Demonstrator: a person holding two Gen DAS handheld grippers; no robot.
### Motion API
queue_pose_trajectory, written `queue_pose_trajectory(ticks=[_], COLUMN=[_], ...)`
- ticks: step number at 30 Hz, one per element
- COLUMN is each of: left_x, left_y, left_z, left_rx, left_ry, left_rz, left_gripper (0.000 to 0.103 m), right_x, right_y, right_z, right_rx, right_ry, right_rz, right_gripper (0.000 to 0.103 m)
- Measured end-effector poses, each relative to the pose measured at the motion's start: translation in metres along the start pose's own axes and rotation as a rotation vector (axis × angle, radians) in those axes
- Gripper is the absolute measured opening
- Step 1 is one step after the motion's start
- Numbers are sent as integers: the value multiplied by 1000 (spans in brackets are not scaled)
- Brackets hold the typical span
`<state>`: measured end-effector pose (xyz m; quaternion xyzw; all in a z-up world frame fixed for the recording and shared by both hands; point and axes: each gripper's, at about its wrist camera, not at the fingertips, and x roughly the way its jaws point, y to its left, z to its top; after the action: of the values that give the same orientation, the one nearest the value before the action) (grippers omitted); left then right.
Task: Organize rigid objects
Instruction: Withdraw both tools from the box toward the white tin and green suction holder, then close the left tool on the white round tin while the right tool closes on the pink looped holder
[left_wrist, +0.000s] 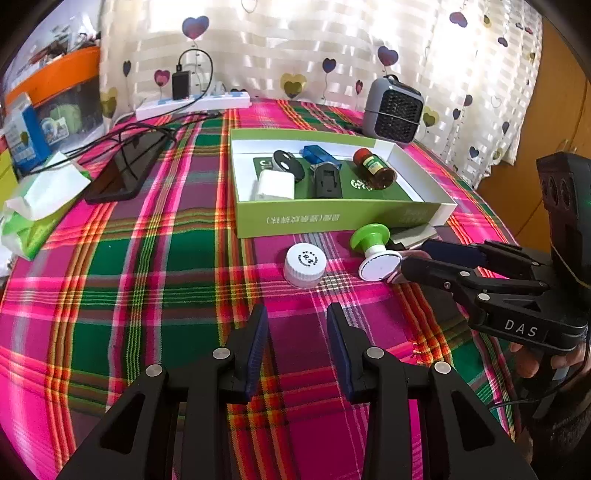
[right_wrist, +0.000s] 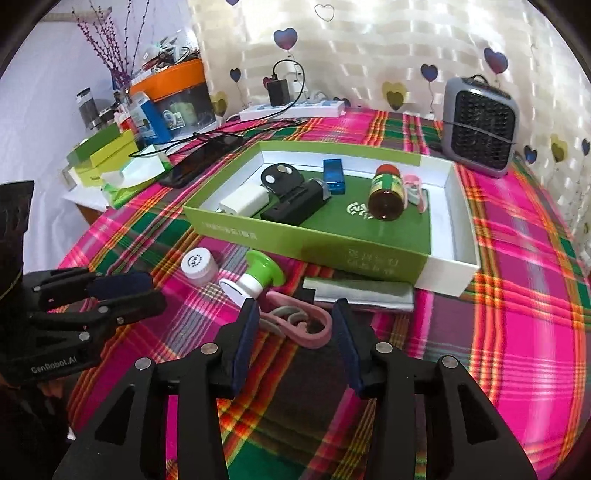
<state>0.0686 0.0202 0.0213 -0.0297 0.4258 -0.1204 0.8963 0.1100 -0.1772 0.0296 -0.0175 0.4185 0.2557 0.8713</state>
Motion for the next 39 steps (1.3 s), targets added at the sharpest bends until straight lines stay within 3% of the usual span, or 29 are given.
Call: queue_pose_trajectory(ticks=[13,32,39], left_x=[6,22,29], left_y=[6,0,-5], left_z=[1,21,30], left_rx=[-21,-5,21], left_ry=[15,22,22], left_rz=[-12,-14,15], left_gripper=[32,36,36], right_x=[-6,12,8], right_y=[26,26,21], right_z=[-17,-7,-9], right_rx=[-184,-168,-162], right_ry=[60,80,72], right_rz=[43,-47,-47], right_gripper=[43,43,29])
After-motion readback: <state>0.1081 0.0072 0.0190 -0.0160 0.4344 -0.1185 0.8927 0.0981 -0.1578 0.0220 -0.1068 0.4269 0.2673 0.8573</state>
